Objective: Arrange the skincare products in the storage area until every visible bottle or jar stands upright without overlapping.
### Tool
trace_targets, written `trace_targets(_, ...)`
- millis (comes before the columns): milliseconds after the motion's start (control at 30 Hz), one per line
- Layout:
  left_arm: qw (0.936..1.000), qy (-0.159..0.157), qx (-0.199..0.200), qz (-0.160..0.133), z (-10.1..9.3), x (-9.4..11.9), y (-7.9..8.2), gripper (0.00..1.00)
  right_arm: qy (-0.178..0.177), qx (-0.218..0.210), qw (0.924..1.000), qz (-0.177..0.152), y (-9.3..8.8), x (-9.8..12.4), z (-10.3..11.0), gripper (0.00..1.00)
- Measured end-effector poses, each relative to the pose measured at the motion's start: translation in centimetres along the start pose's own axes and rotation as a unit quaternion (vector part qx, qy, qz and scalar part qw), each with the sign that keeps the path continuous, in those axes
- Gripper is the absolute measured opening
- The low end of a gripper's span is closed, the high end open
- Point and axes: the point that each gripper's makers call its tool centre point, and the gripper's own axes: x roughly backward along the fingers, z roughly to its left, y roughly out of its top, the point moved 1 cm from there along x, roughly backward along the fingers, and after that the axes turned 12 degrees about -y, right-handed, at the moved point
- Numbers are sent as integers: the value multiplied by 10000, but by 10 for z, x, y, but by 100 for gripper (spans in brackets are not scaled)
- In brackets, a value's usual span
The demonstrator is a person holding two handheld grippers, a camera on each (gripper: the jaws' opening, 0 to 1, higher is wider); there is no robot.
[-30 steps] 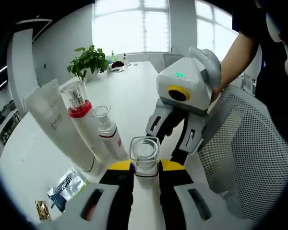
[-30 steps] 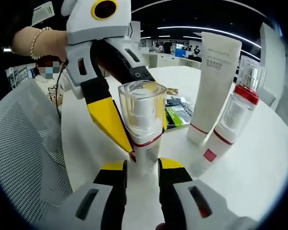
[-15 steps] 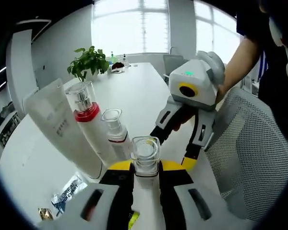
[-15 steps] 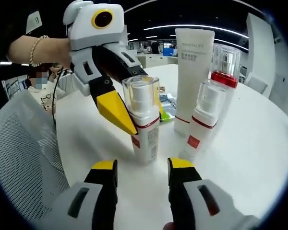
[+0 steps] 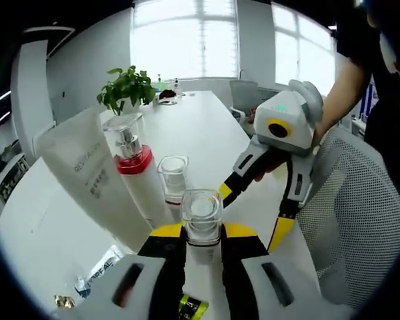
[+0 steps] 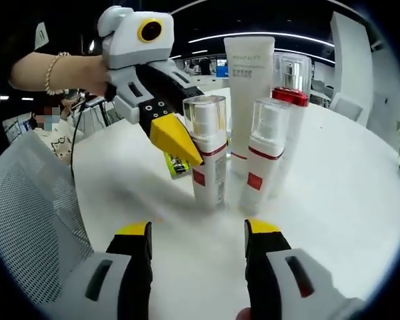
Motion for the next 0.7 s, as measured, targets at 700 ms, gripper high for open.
trace_targets(700, 9996, 145, 71, -237, 22, -5, 7, 14, -174, -198, 9996, 40, -7, 2, -7, 61)
